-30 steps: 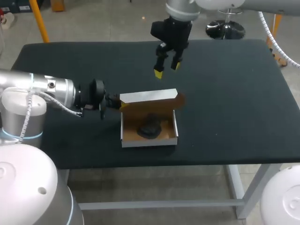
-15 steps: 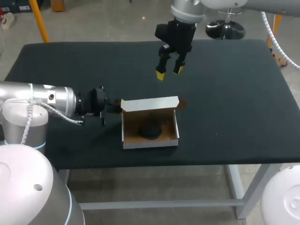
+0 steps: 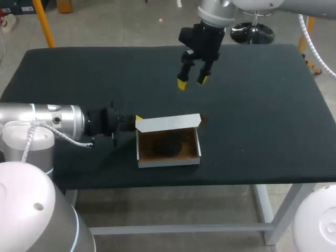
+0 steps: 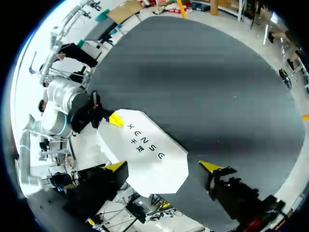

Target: Assemble the packaging by folding the flat box into shape, placing the metal phone stand inside, and closing the box properly

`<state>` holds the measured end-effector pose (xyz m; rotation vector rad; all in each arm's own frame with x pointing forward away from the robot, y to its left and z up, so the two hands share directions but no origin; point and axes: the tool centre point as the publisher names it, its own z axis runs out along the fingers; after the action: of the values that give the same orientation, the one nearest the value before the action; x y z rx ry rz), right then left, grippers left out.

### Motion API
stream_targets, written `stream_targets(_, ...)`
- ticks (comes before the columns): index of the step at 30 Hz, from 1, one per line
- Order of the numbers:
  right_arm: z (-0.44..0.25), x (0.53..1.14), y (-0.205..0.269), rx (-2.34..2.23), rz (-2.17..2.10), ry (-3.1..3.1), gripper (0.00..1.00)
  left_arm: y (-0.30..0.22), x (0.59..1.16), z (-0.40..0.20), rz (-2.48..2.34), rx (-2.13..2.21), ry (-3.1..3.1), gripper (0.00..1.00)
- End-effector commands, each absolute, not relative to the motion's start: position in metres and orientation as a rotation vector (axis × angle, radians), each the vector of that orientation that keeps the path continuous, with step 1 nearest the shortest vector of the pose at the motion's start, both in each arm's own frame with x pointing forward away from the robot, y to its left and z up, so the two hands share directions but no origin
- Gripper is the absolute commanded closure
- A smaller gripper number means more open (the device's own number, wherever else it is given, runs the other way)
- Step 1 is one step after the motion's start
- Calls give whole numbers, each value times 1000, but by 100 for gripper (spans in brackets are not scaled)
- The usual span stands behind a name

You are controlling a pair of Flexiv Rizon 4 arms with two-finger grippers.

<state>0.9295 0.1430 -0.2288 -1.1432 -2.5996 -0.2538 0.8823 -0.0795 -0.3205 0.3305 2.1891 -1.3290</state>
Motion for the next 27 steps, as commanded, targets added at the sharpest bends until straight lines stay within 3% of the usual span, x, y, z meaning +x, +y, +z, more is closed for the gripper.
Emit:
stream_targets(1,-229,927,141,-1143,-265,-2601,0,-81,879,-324,-1324,320,2178,100)
stream_targets(17,-229,926,142,-1149,-231,-2591,0,-81,879,-324,-1324,320,2178,100)
stream_targets(27,-225,922,134,-1519,-93,-2356,0,-80,874,-329,-1271,355,2092,100)
